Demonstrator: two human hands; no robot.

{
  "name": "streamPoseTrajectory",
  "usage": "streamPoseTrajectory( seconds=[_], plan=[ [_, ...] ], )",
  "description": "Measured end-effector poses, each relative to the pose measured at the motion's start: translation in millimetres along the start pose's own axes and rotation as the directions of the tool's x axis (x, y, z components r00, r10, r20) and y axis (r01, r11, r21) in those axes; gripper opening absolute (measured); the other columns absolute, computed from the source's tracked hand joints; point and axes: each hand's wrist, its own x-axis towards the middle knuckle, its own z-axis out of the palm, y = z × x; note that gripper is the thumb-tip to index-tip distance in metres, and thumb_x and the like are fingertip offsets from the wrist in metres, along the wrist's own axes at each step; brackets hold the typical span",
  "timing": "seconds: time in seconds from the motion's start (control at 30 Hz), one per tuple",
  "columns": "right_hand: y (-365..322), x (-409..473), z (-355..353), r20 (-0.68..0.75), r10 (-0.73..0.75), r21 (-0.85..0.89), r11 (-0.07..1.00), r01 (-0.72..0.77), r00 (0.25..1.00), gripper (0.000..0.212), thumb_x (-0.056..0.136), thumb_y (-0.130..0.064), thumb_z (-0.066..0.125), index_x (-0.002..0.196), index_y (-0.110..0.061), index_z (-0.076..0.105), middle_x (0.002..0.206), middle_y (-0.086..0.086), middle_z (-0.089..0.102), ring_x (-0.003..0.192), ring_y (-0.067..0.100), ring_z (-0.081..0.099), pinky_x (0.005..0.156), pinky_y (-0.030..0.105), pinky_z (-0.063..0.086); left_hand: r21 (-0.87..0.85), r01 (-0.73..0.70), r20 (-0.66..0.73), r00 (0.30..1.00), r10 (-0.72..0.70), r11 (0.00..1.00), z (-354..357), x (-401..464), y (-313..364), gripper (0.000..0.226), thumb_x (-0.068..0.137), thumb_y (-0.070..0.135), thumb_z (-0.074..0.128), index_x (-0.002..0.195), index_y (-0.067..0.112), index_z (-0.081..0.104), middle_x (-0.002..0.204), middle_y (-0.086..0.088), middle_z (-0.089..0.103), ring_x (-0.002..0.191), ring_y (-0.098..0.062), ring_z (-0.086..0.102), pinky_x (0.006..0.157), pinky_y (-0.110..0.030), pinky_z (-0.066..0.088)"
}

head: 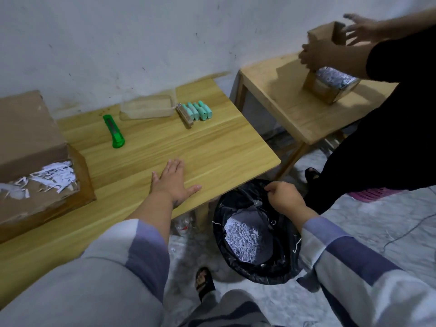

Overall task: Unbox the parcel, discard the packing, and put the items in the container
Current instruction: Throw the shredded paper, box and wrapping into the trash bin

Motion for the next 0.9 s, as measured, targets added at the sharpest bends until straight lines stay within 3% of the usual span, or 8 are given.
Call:
streamPoseTrajectory(
  seconds=[0.23, 0.3, 0.4, 0.57, 0.7, 0.8, 0.9],
  plan=[
    [-54.9, -26.1, -23.4, 0.015, -0.220, -0.011, 0.975, 0.220, 0.975, 0.032, 0.089, -0.013, 0.045, 0.114, -0.017, 0.065, 0.115, 0.014, 0.067, 0.095, 0.031, 0.063, 0.076, 0.034, 0.051, -0.086, -0.005, -0.151, 0.988, -0.008, 0.996, -17.5, -45.6, -6.0, 0.072, 0.088, 0.052, 0.055, 0.147, 0.023, 0.027, 0.158, -0.001, 0.023, 0.147, -0.020, 0.012, 0.118, -0.048, 0.017],
    [-74.3, -37.0, -25.2, 0.032, -0.272, -0.010, 0.962, 0.273, 0.962, 0.033, 0.090, -0.014, 0.044, 0.115, -0.020, 0.064, 0.115, 0.013, 0.065, 0.081, 0.029, 0.060, 0.068, 0.032, 0.049, -0.098, 0.018, -0.200, 0.979, -0.037, 0.995, -22.0, -64.3, -16.7, 0.068, 0.087, 0.050, 0.057, 0.145, 0.024, 0.032, 0.156, -0.001, 0.028, 0.147, -0.020, 0.015, 0.117, -0.045, 0.019],
    [-106.5, -53.5, -18.2, 0.078, -0.363, -0.008, 0.931, 0.365, 0.929, 0.034, 0.090, -0.013, 0.042, 0.115, -0.019, 0.064, 0.112, 0.012, 0.065, 0.068, 0.023, 0.057, 0.065, 0.034, 0.049, -0.166, 0.081, -0.237, 0.964, -0.120, 0.983, -28.7, -100.1, -41.3, 0.065, 0.087, 0.047, 0.059, 0.143, 0.023, 0.037, 0.155, -0.002, 0.031, 0.146, -0.020, 0.016, 0.117, -0.045, 0.021],
    [-177.4, -74.8, 6.6, 0.143, -0.502, -0.016, 0.860, 0.509, 0.853, 0.033, 0.089, -0.014, 0.044, 0.114, -0.018, 0.065, 0.110, 0.012, 0.067, 0.086, 0.025, 0.061, 0.074, 0.027, 0.045, -0.259, 0.237, -0.300, 0.902, -0.311, 0.936, -47.7, -151.4, -105.6, 0.064, 0.085, 0.048, 0.062, 0.141, 0.024, 0.040, 0.153, -0.001, 0.034, 0.144, -0.021, 0.024, 0.114, -0.048, 0.026],
    [-245.7, -82.9, 25.8, 0.158, -0.592, -0.015, 0.799, 0.601, 0.790, 0.035, 0.087, -0.011, 0.043, 0.113, -0.018, 0.066, 0.098, 0.010, 0.071, 0.064, 0.014, 0.054, 0.070, 0.023, 0.041, -0.352, 0.284, -0.332, 0.853, -0.403, 0.892, -58.8, -177.2, -163.7, 0.069, 0.082, 0.048, 0.066, 0.141, 0.025, 0.039, 0.150, -0.002, 0.037, 0.139, -0.024, 0.033, 0.111, -0.049, 0.031],
    [-299.5, -82.1, 42.7, 0.158, -0.630, 0.014, 0.771, 0.637, 0.760, 0.033, 0.087, -0.010, 0.046, 0.112, -0.015, 0.067, 0.102, 0.013, 0.071, 0.071, 0.018, 0.058, 0.069, 0.022, 0.040, -0.426, 0.286, -0.357, 0.819, -0.450, 0.858, -62.7, -184.0, -205.7, 0.080, 0.080, 0.046, 0.070, 0.146, 0.021, 0.031, 0.155, -0.003, 0.029, 0.143, -0.024, 0.025, 0.114, -0.048, 0.027],
    [-351.6, -77.8, 67.7, 0.153, -0.644, 0.034, 0.761, 0.648, 0.749, 0.032, 0.087, -0.010, 0.048, 0.112, -0.015, 0.068, 0.109, 0.013, 0.070, 0.097, 0.027, 0.065, 0.076, 0.024, 0.044, -0.473, 0.309, -0.373, 0.778, -0.505, 0.825, -61.8, -183.5, -243.0, 0.102, 0.072, 0.052, 0.075, 0.150, 0.019, 0.018, 0.159, -0.002, 0.018, 0.144, -0.026, 0.021, 0.116, -0.045, 0.025]
  ],
)
